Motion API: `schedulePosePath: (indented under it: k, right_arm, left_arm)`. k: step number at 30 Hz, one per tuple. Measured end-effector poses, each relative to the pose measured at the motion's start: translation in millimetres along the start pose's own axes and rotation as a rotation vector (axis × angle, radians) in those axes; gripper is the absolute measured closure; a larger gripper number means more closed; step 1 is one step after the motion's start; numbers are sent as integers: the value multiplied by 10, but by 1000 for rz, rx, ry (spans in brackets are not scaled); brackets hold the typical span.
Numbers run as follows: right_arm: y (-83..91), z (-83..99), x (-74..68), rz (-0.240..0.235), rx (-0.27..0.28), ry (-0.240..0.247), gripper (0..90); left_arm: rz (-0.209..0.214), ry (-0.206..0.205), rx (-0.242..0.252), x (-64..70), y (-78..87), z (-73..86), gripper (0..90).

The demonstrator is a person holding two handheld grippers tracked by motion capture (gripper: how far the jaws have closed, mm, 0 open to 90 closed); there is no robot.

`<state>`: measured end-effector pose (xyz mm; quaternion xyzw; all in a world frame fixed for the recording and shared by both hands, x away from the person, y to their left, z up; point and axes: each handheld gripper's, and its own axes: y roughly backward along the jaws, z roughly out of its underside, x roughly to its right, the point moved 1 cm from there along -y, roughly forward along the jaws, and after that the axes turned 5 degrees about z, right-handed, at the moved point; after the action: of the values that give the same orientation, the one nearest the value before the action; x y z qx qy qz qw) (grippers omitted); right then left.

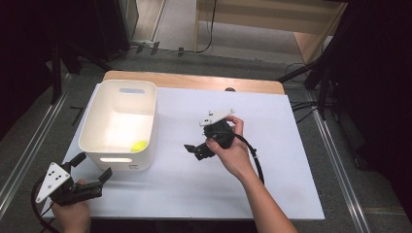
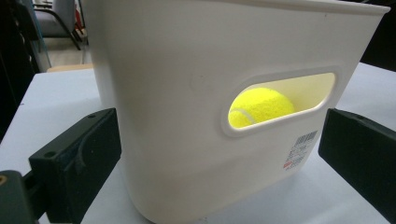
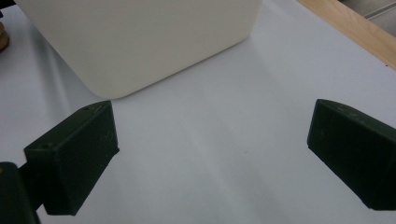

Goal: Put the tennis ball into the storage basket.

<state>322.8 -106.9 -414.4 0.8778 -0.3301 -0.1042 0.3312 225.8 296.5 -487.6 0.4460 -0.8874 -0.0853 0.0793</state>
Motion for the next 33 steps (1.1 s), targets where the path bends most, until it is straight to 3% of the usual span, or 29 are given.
schedulePosePath:
  k: [8,33]
  right_arm:
    - [102,183,38,24,37,-13,7]
    - [435,894,276,111,109,-126,7]
  left_arm:
    - [-1,-5,-5,-1,1,0,0]
    - [-3,-10,-8,2,-2,1,0]
